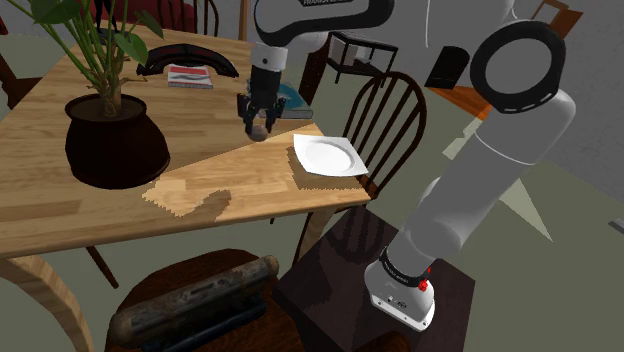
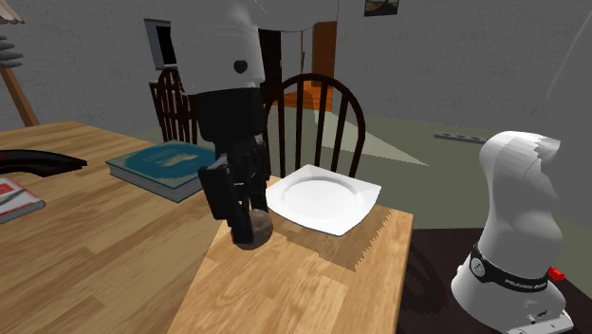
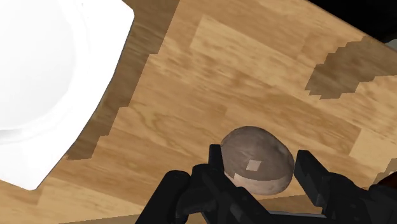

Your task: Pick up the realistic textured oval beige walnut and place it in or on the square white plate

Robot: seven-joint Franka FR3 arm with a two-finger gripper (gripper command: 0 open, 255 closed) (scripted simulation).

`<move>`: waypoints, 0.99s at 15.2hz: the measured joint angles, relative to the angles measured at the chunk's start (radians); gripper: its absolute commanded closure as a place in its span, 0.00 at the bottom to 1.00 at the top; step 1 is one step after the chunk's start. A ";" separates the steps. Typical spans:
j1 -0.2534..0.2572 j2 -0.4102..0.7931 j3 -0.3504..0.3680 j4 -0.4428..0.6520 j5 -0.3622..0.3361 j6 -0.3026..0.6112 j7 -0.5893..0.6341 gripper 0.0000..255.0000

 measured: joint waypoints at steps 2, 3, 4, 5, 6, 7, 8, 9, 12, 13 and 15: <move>-0.015 -0.043 -0.017 -0.052 -0.002 0.004 -0.031 1.00; -0.025 -0.060 -0.029 -0.067 -0.006 -0.003 -0.052 1.00; -0.033 -0.078 -0.038 -0.089 -0.009 -0.001 -0.070 1.00; -0.045 -0.096 -0.052 -0.101 -0.014 -0.012 -0.091 1.00; -0.058 -0.121 -0.068 -0.120 -0.020 -0.022 -0.116 1.00; -0.066 -0.144 -0.079 -0.143 -0.025 -0.025 -0.134 1.00; -0.076 -0.159 -0.091 -0.160 -0.030 -0.025 -0.154 1.00; -0.086 -0.172 -0.103 -0.173 -0.037 -0.029 -0.173 1.00; -0.120 -0.203 -0.149 -0.200 -0.061 -0.044 -0.242 1.00; -0.131 -0.227 -0.162 -0.221 -0.070 -0.050 -0.262 1.00; -0.152 -0.258 -0.189 -0.249 -0.088 -0.057 -0.301 1.00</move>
